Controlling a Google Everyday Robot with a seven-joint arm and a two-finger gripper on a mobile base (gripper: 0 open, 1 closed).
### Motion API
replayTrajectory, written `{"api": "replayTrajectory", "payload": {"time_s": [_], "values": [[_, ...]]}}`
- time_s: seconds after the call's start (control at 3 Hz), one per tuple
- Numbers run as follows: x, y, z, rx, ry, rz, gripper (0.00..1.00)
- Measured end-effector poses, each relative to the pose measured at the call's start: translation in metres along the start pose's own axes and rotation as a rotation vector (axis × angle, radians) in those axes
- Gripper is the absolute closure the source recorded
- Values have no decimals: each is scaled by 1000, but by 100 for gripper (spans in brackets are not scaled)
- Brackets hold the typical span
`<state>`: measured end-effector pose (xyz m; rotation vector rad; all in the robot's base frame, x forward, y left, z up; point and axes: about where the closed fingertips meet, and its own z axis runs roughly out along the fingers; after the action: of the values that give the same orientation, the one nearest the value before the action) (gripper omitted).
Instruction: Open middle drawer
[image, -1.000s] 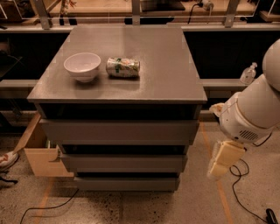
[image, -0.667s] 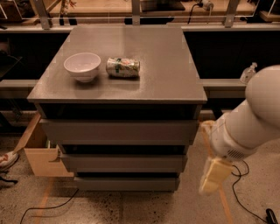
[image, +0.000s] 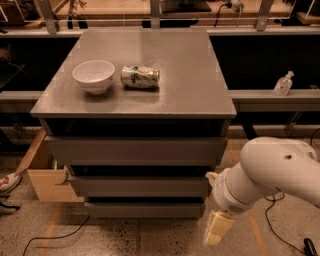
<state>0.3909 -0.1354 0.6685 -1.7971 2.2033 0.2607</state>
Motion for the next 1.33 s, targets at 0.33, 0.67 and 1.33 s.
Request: {"api": "replayTrajectory", "payload": {"time_s": [0.33,0.67,1.33], "values": [[-6,3,60,-28,-37,-7,0],[-11,-5,121,-63,-69,37,0],[-10,-26,142,-26,-63,6,0]]}}
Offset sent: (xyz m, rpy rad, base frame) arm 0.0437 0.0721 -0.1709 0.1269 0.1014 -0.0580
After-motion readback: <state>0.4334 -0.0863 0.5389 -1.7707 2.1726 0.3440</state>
